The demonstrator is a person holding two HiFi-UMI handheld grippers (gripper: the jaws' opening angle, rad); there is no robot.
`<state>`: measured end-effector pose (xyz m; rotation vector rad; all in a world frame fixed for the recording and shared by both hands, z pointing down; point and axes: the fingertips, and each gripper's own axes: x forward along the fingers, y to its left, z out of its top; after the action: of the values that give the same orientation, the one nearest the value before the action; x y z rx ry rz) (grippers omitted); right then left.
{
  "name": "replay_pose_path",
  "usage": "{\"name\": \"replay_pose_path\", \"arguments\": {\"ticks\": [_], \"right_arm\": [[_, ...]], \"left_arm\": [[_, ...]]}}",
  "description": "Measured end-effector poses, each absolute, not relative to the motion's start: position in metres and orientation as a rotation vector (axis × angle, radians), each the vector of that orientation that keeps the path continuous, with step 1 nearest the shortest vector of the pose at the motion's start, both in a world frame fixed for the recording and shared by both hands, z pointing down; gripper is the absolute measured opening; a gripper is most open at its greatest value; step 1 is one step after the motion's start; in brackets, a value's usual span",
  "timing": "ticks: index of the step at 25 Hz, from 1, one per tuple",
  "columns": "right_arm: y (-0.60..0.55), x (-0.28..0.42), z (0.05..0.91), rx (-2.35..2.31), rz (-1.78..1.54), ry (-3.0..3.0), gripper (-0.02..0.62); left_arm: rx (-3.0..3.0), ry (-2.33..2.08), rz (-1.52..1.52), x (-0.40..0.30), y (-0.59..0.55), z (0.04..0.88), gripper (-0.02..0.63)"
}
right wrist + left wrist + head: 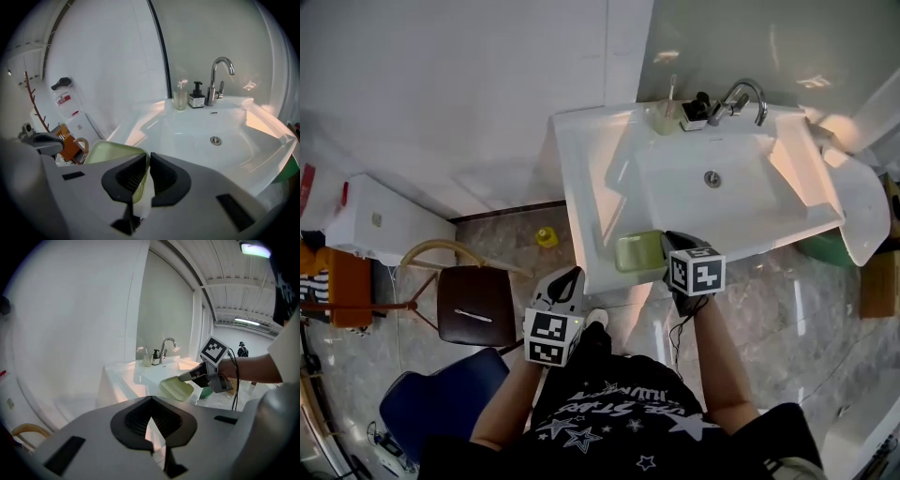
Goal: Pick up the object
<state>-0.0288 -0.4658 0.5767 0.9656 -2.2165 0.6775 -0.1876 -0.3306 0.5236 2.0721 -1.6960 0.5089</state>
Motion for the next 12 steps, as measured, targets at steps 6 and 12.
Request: {"name": "replay_pose_path", "arguments": {"ticks": [6,12], "right_arm": [[-0.424,0.015,0.536,0.983,0.678,-2.324,0.038],[-0.369,0.065,0.526,0.965,0.709,-2.373,0.037]], "left_arm": [[2.052,-1.790,0.512,-0.151,-0.279,0.505,0.015],[1.992,-1.807,0.497,-0.098,-0.219,0.506,0.015]]}}
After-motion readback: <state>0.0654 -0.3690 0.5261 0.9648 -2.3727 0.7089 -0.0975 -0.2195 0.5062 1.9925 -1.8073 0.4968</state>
